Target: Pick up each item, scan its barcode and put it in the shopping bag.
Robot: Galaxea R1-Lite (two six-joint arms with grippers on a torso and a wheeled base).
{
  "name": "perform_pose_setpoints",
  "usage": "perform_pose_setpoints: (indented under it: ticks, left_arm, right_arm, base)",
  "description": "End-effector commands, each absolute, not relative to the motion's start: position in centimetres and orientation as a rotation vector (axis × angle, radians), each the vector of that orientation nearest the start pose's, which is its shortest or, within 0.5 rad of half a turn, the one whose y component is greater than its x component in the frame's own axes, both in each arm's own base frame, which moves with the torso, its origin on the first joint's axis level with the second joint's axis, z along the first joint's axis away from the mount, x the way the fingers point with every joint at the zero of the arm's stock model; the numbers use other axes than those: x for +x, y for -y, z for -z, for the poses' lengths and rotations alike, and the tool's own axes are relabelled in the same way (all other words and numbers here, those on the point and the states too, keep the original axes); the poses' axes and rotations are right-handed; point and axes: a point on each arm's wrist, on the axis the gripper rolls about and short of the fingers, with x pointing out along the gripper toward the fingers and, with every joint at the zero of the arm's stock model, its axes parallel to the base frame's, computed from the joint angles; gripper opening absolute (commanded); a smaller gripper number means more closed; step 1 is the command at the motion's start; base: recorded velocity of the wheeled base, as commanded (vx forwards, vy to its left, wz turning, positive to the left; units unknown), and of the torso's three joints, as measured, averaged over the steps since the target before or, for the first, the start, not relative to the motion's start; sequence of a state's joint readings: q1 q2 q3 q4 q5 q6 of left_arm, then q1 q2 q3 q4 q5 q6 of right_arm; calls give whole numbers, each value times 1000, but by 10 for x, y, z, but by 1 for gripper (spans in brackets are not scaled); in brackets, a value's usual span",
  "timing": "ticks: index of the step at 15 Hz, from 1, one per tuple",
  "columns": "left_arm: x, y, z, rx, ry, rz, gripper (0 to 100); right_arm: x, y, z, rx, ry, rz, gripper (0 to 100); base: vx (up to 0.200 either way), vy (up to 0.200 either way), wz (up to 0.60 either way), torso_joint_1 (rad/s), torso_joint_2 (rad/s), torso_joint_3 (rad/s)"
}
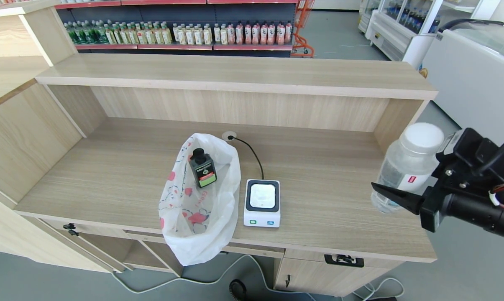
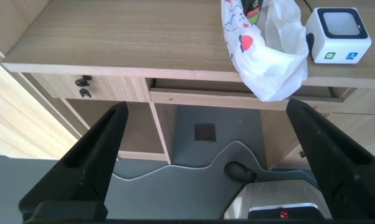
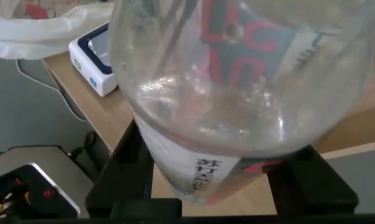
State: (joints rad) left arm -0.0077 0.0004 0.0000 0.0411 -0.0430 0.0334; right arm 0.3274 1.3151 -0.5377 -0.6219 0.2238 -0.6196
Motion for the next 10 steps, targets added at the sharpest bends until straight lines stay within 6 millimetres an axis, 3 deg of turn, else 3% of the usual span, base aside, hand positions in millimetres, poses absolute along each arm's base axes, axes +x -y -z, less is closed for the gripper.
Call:
perform_pose_setpoints:
  ticks: [1, 10]
  left_arm:
    - [-23, 1, -71, 33, -41, 51, 100]
    - [-23, 1, -71, 33, -41, 51, 100]
  right_arm:
    - [197, -67, -193, -672, -9, -574, 0]
    - [205, -58, -193, -1023, 148, -497, 0]
  base:
    - [0, 0, 0, 0, 0, 0]
    - [0, 0, 0, 0, 0, 0]
